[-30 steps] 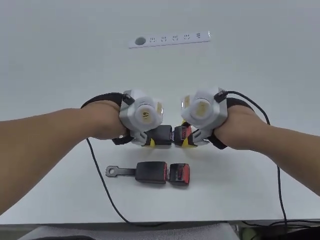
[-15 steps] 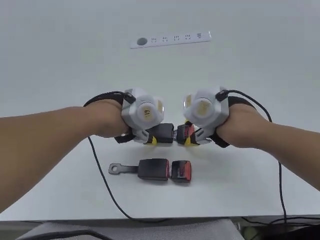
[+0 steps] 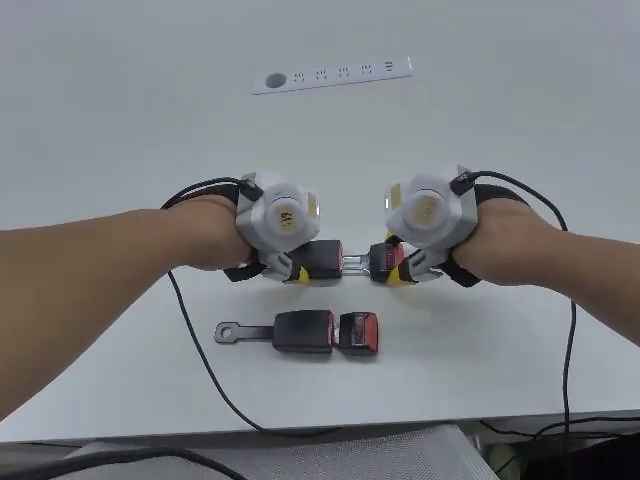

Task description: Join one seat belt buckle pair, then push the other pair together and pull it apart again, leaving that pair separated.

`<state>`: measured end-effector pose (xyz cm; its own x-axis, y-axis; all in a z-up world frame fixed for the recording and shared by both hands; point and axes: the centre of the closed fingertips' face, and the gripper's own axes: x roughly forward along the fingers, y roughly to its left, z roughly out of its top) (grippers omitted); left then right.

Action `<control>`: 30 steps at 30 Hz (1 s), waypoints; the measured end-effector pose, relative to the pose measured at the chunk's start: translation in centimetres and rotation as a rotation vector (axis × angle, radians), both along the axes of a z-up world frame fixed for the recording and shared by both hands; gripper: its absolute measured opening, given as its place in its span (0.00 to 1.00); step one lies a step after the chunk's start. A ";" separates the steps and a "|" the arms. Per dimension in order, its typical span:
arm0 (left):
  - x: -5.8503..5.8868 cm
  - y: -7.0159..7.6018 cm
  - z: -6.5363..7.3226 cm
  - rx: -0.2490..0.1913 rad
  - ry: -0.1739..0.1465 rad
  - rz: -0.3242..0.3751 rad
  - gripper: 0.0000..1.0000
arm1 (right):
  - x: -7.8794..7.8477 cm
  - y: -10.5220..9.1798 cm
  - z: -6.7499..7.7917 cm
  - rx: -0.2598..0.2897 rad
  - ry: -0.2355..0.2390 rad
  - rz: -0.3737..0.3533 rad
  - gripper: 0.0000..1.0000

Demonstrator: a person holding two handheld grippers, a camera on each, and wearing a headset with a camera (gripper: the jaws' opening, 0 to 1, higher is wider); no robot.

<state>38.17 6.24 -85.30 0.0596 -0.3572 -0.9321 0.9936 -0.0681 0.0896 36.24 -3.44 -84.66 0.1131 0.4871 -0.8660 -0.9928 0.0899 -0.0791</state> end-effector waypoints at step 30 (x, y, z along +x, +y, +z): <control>-0.9 -0.3 0.7 0.032 -0.014 -0.004 0.33 | -1.5 -12.9 0.1 -0.141 -0.025 -0.100 0.36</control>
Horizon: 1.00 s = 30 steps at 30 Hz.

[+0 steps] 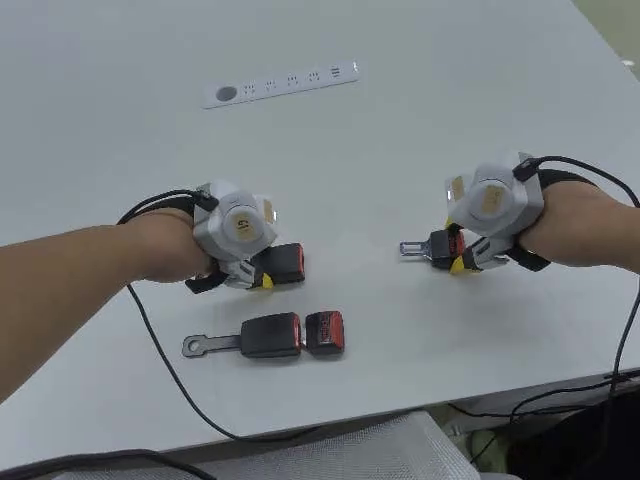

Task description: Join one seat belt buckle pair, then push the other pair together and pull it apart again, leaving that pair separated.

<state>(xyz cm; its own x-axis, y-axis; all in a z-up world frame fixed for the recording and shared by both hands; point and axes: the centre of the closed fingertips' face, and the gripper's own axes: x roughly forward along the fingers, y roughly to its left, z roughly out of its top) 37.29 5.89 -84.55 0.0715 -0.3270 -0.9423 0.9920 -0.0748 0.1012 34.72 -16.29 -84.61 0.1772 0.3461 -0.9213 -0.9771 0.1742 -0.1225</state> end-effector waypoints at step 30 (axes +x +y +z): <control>-4.5 9.1 7.8 -0.283 -0.119 0.428 0.65 | -5.3 1.7 6.8 0.311 -0.092 -0.305 0.80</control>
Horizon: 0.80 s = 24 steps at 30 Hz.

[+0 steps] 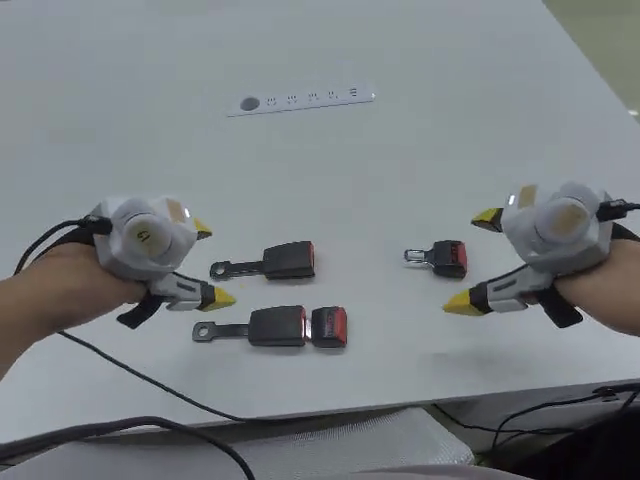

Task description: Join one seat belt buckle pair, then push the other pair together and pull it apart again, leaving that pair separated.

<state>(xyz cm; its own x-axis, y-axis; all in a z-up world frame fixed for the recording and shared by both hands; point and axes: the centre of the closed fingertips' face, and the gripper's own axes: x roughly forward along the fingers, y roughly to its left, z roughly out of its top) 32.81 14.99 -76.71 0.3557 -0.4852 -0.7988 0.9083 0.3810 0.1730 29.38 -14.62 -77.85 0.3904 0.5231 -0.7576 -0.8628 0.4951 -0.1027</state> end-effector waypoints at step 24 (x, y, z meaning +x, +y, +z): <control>-4.4 6.0 1.5 -0.196 -0.021 0.271 1.00 | -3.0 -0.4 0.5 0.095 -0.014 -0.141 1.00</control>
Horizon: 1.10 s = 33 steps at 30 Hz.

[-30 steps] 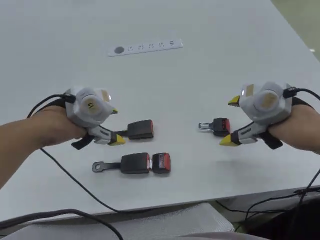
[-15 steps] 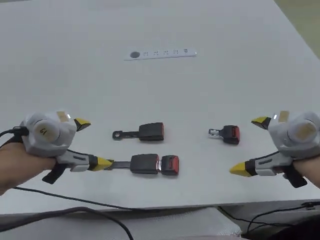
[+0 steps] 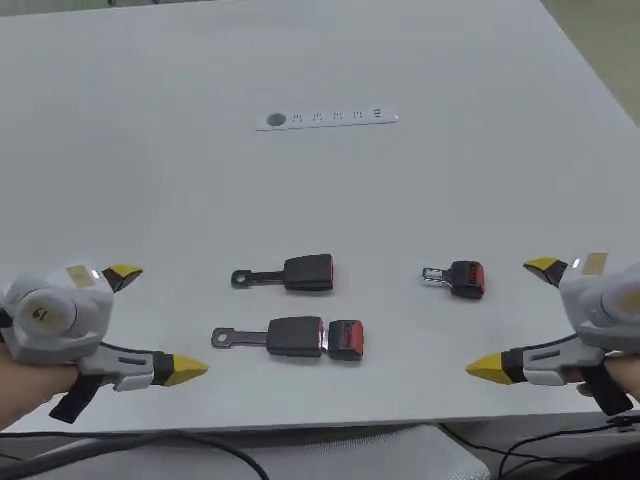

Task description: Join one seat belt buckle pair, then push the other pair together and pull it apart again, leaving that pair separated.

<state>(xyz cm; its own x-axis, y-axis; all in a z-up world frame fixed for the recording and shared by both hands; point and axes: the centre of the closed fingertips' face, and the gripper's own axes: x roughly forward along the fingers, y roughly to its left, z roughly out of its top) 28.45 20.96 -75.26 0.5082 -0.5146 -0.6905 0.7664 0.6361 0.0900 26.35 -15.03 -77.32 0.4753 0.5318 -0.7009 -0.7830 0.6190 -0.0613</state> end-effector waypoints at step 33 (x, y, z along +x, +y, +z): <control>-1.5 0.3 -1.9 0.056 0.030 -0.024 1.00 | 1.9 1.7 1.2 0.014 -0.054 -0.040 1.00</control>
<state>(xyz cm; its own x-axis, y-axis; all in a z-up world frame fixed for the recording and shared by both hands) 26.95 21.28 -77.20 0.4743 -0.4866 -0.7336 0.7845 0.6118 0.1014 28.21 -13.28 -76.10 0.5334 0.5210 -0.6664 -0.7535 0.6507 -0.0944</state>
